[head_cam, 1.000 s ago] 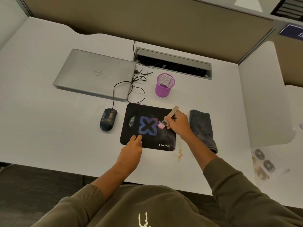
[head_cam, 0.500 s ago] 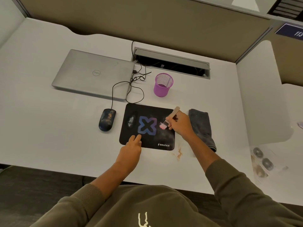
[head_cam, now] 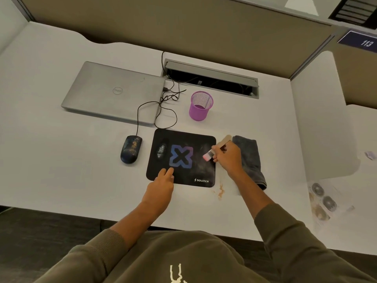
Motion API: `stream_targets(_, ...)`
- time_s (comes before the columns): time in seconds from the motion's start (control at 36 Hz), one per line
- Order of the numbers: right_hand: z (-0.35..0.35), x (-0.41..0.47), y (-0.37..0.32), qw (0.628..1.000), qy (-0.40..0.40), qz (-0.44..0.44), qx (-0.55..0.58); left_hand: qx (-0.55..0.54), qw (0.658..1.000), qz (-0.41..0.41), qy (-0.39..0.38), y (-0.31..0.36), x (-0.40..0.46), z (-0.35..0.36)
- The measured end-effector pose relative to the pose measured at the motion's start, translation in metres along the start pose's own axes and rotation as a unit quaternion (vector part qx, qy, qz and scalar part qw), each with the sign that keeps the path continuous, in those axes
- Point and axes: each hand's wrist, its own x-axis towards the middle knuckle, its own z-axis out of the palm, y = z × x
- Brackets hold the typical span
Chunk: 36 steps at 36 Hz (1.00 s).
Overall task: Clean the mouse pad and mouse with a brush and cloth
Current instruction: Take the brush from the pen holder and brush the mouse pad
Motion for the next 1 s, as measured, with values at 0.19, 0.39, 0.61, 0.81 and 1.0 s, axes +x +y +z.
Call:
stream_targets(0.19, -0.005, -0.004, 0.006, 0.999, -0.044, -0.009, -0.021, -0.016, 1.000, -0.001, 0.011, -0.001, -0.001, 0.003)
stream_targets(0.39, -0.006, -0.010, 0.015, 0.998, -0.047, -0.016, -0.027, -0.033, 0.999, -0.016, 0.011, -0.001, 0.000, 0.004)
stream_targets(0.61, -0.015, -0.013, 0.024, 0.998, -0.034, -0.010, -0.052, -0.045, 0.999, -0.014, 0.010, -0.001, 0.000, 0.005)
stream_targets(0.81, -0.019, -0.018, 0.027, 0.995, -0.071, -0.012, -0.062, -0.038, 0.999, -0.010, 0.009, -0.001, -0.001, 0.005)
stream_targets(1.0, -0.021, -0.022, 0.029, 0.998, -0.050, -0.016, -0.041, -0.059, 0.998, -0.028, 0.001, 0.003, -0.001, 0.000)
